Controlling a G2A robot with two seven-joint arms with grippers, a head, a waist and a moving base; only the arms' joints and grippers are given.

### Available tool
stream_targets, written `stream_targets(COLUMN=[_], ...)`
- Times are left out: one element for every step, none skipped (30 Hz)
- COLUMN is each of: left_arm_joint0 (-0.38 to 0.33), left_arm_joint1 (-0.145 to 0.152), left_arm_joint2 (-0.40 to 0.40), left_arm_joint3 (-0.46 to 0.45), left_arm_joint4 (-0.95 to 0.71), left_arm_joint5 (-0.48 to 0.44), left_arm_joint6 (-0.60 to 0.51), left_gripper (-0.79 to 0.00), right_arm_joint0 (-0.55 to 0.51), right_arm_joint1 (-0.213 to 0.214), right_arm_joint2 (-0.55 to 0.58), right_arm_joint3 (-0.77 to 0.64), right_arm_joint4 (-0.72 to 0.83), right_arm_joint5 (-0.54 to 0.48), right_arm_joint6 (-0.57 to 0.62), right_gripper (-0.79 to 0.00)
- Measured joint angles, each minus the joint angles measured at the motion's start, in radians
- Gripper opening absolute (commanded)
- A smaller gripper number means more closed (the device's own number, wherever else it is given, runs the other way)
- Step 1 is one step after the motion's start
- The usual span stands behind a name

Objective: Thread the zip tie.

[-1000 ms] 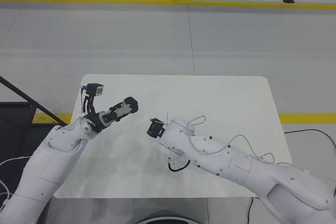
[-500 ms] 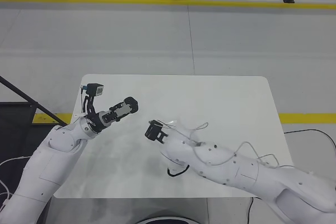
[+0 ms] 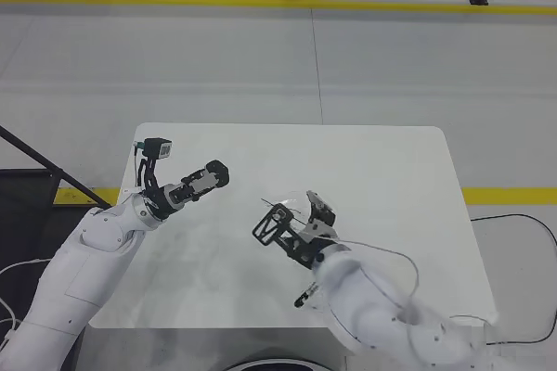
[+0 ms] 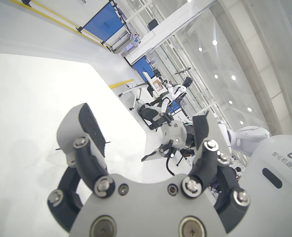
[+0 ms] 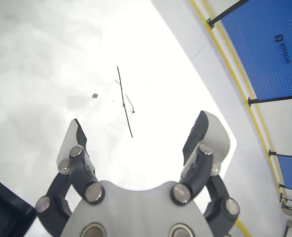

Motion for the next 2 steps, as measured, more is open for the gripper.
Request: stream_targets(left_arm_joint0=[0.0, 0.0], left_arm_joint1=[0.0, 0.0], left_arm_joint2=[0.0, 0.0], left_arm_joint3=[0.0, 0.0], left_arm_joint4=[0.0, 0.0], left_arm_joint5=[0.0, 0.0], left_arm_joint6=[0.0, 0.0], left_gripper=[0.0, 0.0], right_arm_joint0=[-0.069, -0.118], right_arm_joint1=[0.025, 0.043], right_arm_joint2=[0.059, 0.105], right_arm_joint3=[-0.025, -0.041], right_arm_joint4=[0.001, 0.006], right_arm_joint5=[-0.043, -0.078], right_arm_joint6=[-0.076, -0.133], right_gripper=[0.0, 0.0])
